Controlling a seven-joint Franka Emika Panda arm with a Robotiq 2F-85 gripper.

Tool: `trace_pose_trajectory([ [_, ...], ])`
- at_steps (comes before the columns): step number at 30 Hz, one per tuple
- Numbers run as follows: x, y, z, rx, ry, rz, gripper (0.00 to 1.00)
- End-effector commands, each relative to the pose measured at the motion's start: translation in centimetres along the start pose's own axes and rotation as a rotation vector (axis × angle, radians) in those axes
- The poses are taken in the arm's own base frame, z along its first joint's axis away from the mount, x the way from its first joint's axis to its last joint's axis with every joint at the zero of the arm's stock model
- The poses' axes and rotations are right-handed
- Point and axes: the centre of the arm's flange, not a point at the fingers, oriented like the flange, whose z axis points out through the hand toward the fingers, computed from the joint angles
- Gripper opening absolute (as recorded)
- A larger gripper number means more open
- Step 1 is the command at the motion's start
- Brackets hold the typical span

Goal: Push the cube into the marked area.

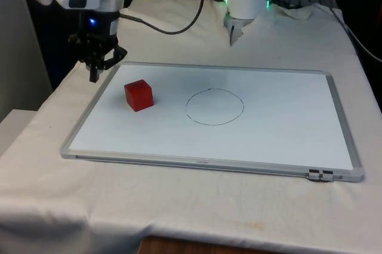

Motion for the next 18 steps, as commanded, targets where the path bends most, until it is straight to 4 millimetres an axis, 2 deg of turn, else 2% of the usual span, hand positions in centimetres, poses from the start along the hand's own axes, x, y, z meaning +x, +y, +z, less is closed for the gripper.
trace_pose_trajectory([
  [1, -0.2, -0.1, 0.6, 0.001, 0.002, -0.008, 0.00],
  [18, -1.1, -1.5, 2.1, 0.101, -0.022, -0.026, 0.00],
])
